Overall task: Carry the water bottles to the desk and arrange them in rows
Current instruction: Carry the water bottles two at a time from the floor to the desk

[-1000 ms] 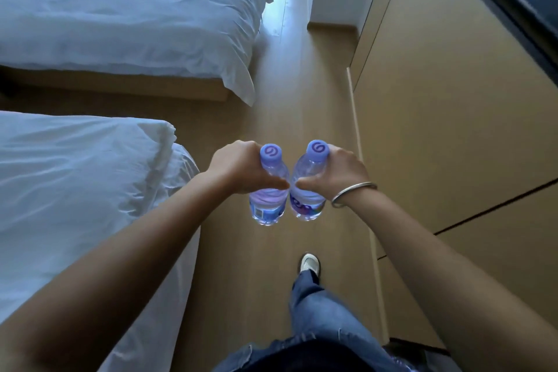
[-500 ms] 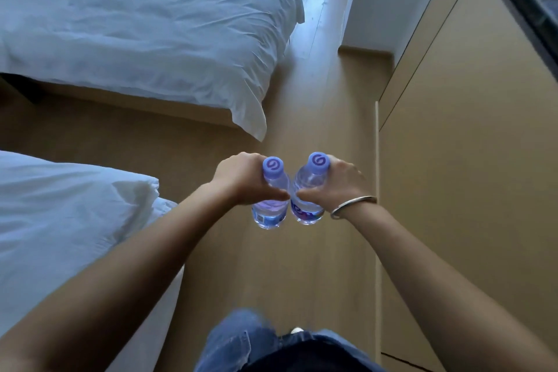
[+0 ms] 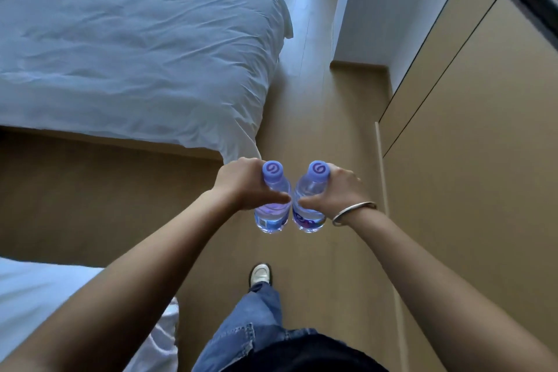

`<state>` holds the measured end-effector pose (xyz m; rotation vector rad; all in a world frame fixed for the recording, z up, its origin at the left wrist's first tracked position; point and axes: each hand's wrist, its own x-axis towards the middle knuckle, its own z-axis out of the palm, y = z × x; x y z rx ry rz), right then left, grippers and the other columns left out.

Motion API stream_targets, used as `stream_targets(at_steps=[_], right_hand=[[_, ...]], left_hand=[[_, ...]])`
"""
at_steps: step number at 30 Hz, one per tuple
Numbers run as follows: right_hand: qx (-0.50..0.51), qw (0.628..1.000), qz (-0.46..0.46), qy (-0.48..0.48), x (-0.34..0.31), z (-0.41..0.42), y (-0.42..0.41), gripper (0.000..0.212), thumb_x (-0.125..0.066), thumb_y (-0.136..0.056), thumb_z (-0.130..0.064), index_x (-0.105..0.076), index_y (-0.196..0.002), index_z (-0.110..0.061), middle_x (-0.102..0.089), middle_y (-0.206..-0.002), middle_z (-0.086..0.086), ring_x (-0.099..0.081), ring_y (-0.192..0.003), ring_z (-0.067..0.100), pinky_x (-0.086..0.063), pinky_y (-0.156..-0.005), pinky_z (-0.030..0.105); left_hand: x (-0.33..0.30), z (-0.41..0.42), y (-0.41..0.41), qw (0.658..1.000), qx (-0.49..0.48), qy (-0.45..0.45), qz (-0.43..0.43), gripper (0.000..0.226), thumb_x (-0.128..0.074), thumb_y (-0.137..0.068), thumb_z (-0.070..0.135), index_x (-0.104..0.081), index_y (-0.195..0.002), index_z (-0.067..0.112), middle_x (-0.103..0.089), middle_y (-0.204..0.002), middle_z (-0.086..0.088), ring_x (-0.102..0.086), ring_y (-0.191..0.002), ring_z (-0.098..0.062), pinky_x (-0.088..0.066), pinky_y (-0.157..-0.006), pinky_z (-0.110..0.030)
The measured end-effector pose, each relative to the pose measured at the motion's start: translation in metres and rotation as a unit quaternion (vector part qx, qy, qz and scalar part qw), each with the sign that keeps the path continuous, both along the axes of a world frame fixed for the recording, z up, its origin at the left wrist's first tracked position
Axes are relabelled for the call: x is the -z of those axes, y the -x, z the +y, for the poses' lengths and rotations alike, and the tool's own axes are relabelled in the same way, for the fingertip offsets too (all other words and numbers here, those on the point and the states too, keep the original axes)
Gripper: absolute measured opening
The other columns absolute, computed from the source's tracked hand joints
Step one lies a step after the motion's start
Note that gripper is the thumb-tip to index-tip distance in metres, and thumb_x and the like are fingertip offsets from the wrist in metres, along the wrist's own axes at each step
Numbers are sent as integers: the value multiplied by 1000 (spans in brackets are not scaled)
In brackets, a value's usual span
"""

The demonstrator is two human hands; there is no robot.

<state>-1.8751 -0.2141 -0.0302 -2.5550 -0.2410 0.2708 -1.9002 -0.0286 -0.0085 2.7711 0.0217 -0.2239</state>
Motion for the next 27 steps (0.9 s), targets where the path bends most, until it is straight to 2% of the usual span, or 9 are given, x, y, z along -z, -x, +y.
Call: stream_targets(at_steps=[5,7,11,16,20,24,27], right_hand=[[34,999,-11,-12,-5,47,-76,41,-72,-55,-45,-58,-85,-21,-64,-82,-1,-59,-75,23,-44,-65,28],[46,999,-22,-15,-9,60,-100,42,-73,-53,-44,-58,-86,-22,-64,-82,-2,-58,-74,22,-43,-64,27],[62,998,-19,-18,-12,75,-144,39,-74,-52,-42,-56,-82,-24,-63,-80,-3,-58,-73,22,-43,-64,27],[59,998,-9,-9,-10,84,-201,37,-75,-54,-40,-52,-78,-24,-60,-77,-2,-56,-72,22,-41,-63,26],[48,999,4,-16,-5,87,-254,35,-74,-55,-39,-54,-79,-22,-61,-77,-2,-57,-73,23,-47,-65,30],[32,999,6,-7,1,86,-318,36,-72,-56,-41,-55,-81,-22,-60,-77,-3,-55,-71,22,-38,-61,26],[21,1000,17,-8,2,79,-378,37,-72,-56,-42,-55,-81,-20,-62,-79,-1,-56,-73,24,-40,-63,27]], left_hand=[[-5,48,-91,1000,16,13,-4,44,-68,-59,63,-65,-83,26,-67,-78,6,-59,-74,-18,-42,-60,-26],[-6,61,-121,1000,20,9,-8,45,-67,-58,63,-67,-85,27,-66,-77,6,-61,-76,-19,-42,-62,-26],[-3,77,-167,1000,15,11,-15,42,-66,-56,63,-64,-76,26,-55,-59,10,-53,-64,-17,-30,-49,-21],[6,89,-220,1000,11,25,-10,44,-68,-56,63,-46,-53,25,-47,-51,13,-49,-59,-17,-25,-46,-19],[13,91,-270,999,17,30,4,45,-68,-57,64,-46,-55,25,-49,-54,12,-49,-58,-14,-28,-48,-20],[18,87,-339,1000,6,19,17,44,-69,-56,64,-60,-67,22,-61,-66,6,-56,-66,-18,-37,-56,-25],[16,79,-401,1000,-8,16,17,41,-68,-55,62,-59,-67,24,-57,-60,8,-54,-63,-15,-35,-51,-22]])
